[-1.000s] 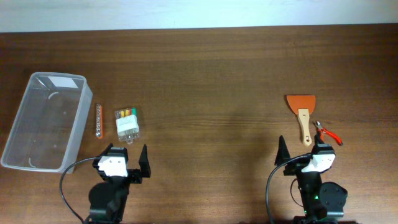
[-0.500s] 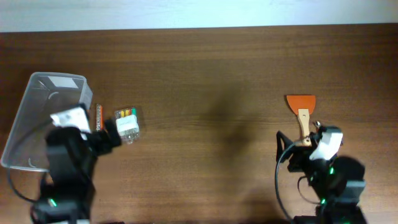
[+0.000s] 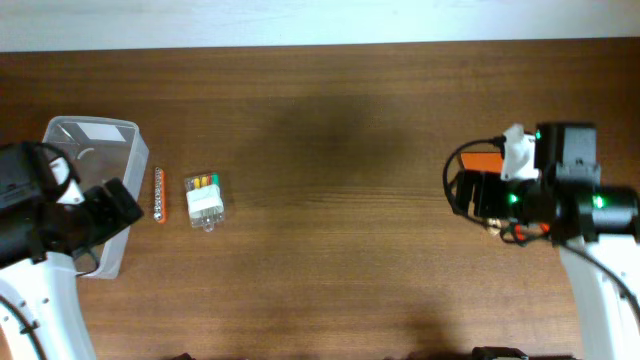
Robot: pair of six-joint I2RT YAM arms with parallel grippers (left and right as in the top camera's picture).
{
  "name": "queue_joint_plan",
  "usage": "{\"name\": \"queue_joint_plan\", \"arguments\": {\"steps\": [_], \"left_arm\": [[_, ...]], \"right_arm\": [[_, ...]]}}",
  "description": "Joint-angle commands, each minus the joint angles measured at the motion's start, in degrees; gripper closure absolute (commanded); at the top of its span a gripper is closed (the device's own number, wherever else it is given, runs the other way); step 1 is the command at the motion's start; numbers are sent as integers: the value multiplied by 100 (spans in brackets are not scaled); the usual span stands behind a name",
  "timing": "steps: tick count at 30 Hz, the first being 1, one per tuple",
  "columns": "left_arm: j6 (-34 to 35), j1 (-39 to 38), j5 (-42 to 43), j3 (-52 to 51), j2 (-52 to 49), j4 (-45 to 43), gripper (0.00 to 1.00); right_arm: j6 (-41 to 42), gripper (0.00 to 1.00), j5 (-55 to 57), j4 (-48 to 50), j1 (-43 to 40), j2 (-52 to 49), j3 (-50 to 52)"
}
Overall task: Pack container
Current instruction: 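Move the left gripper to the clear container's near edge and grasp it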
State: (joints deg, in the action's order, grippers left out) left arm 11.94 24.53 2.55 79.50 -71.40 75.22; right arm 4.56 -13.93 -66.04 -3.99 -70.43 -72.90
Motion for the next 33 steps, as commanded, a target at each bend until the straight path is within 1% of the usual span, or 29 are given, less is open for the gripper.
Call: {"name": "queue_joint_plan", "arguments": {"steps": [1,3,5,7,10,14,19,24,30,33], "left_arm": [[623,527,304,111,-7,-13,1],[1464,957,177,111,-17,33,1],[2090,1412,-83,111,-55,20,1],[2485,1838,-308,111,-155,-11,1],[2540,2334,-345,111,-452,-26,1],[2538,2673,-341,111,-1086,-11,1],[2538,2695,-339,111,-1919,-17,1],[2535,2695,-350,111,-2616,-275,1],[2494,2695,-450,111,-3102,-678,1],[2441,2669,-763,101,-3244,-957,1]], "right_arm": [[-136,1,-164,-85,-17,-389,-391],[-136,2,55,-157,-15,-544,-514],[-136,1,273,-260,-15,-658,-605],[-136,1,413,-332,-15,-723,-629],[-140,1,529,-411,-15,-789,-629],[-289,2,557,-444,-15,-811,-629],[-341,1,560,-446,-15,-811,-629],[-376,1,560,-444,-15,-811,-629],[-374,1,560,-450,-15,-811,-629],[-372,1,560,-450,-15,-811,-629]]}}
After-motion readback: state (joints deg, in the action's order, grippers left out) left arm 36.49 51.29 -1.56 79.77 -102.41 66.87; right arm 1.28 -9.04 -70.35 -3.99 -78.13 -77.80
